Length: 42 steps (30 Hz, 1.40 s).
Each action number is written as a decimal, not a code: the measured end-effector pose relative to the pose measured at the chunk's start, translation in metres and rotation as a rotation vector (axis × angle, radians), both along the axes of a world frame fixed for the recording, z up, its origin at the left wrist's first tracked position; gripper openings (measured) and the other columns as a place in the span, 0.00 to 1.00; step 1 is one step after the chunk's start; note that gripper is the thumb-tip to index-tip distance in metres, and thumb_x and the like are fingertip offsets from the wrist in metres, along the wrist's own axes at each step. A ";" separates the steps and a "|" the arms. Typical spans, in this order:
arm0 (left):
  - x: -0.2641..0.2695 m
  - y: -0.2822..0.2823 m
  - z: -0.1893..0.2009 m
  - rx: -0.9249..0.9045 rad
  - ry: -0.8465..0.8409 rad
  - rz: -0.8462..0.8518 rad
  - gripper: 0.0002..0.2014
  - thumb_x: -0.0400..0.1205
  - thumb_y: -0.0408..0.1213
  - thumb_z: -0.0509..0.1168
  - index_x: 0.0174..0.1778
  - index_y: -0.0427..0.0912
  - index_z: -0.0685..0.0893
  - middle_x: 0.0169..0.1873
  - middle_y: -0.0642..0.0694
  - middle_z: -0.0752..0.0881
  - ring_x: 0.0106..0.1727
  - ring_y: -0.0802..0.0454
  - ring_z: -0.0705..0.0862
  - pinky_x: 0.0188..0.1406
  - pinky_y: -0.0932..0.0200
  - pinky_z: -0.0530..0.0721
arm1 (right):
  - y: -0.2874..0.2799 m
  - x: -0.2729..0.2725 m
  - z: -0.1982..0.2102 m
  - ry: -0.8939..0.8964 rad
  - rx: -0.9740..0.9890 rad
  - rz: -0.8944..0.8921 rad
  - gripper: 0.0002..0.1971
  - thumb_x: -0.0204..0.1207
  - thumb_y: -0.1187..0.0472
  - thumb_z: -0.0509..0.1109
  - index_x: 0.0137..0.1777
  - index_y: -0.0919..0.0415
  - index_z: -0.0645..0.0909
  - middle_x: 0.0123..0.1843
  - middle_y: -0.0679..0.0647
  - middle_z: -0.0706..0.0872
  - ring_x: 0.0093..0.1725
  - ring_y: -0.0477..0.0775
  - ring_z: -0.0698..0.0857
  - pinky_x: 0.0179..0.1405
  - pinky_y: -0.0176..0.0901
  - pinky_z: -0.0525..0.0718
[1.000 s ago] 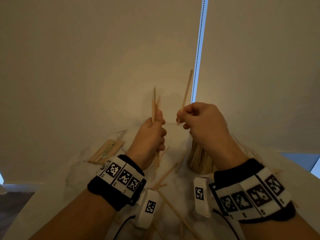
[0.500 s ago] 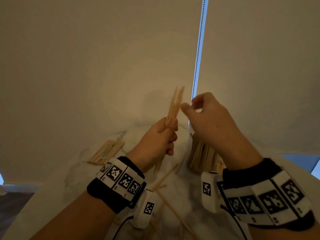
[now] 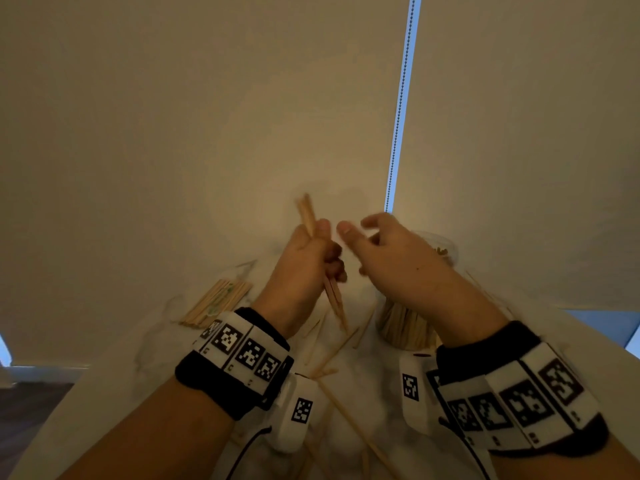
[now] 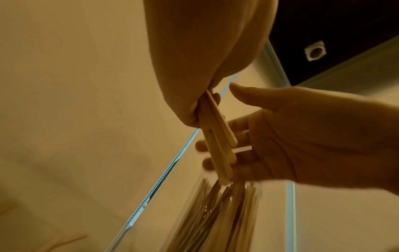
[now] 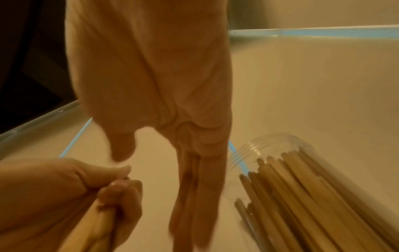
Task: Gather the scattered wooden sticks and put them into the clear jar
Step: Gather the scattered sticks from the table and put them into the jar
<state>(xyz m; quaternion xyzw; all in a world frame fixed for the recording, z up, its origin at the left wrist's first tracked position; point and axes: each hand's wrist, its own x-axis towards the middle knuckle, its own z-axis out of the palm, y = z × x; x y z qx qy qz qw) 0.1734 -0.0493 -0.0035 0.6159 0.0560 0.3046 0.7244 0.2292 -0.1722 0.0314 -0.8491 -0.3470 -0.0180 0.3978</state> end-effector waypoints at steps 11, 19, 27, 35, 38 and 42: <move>-0.001 -0.002 0.002 -0.229 -0.172 -0.084 0.13 0.94 0.42 0.47 0.68 0.39 0.68 0.55 0.34 0.91 0.58 0.39 0.91 0.54 0.47 0.90 | 0.025 -0.008 -0.025 -0.047 -0.069 0.186 0.15 0.86 0.43 0.59 0.62 0.49 0.78 0.43 0.47 0.85 0.41 0.47 0.84 0.33 0.41 0.76; -0.017 0.041 0.029 -0.303 -0.117 0.129 0.19 0.87 0.50 0.64 0.69 0.45 0.73 0.56 0.39 0.92 0.56 0.40 0.92 0.58 0.46 0.85 | 0.002 -0.004 -0.012 -0.093 -0.429 0.287 0.17 0.87 0.40 0.54 0.46 0.50 0.72 0.39 0.48 0.80 0.37 0.46 0.79 0.35 0.41 0.74; -0.026 0.022 0.031 -0.006 0.143 -0.044 0.21 0.91 0.47 0.56 0.61 0.32 0.86 0.50 0.36 0.93 0.52 0.39 0.92 0.58 0.43 0.90 | 0.012 -0.015 -0.016 -0.258 -0.502 0.169 0.22 0.79 0.36 0.66 0.49 0.56 0.79 0.39 0.50 0.82 0.39 0.50 0.82 0.39 0.44 0.79; -0.027 0.021 0.022 0.635 0.477 0.052 0.24 0.84 0.59 0.66 0.37 0.41 0.93 0.24 0.47 0.86 0.20 0.57 0.74 0.20 0.66 0.73 | 0.007 0.006 -0.022 -0.287 -0.392 -0.049 0.18 0.75 0.43 0.73 0.40 0.60 0.82 0.28 0.48 0.76 0.33 0.52 0.80 0.25 0.39 0.68; -0.025 0.029 0.018 0.549 0.449 0.088 0.25 0.79 0.57 0.73 0.30 0.37 0.91 0.19 0.48 0.78 0.19 0.55 0.69 0.20 0.63 0.68 | 0.001 0.005 -0.013 -0.167 -0.302 0.052 0.22 0.64 0.36 0.80 0.43 0.53 0.80 0.35 0.47 0.82 0.35 0.46 0.81 0.28 0.40 0.71; -0.022 0.035 0.016 0.224 0.321 0.091 0.22 0.80 0.52 0.73 0.31 0.35 0.88 0.20 0.48 0.75 0.19 0.55 0.65 0.18 0.63 0.64 | -0.013 0.009 0.008 -0.168 -0.038 0.069 0.27 0.68 0.23 0.64 0.42 0.47 0.83 0.35 0.47 0.87 0.34 0.44 0.84 0.32 0.39 0.75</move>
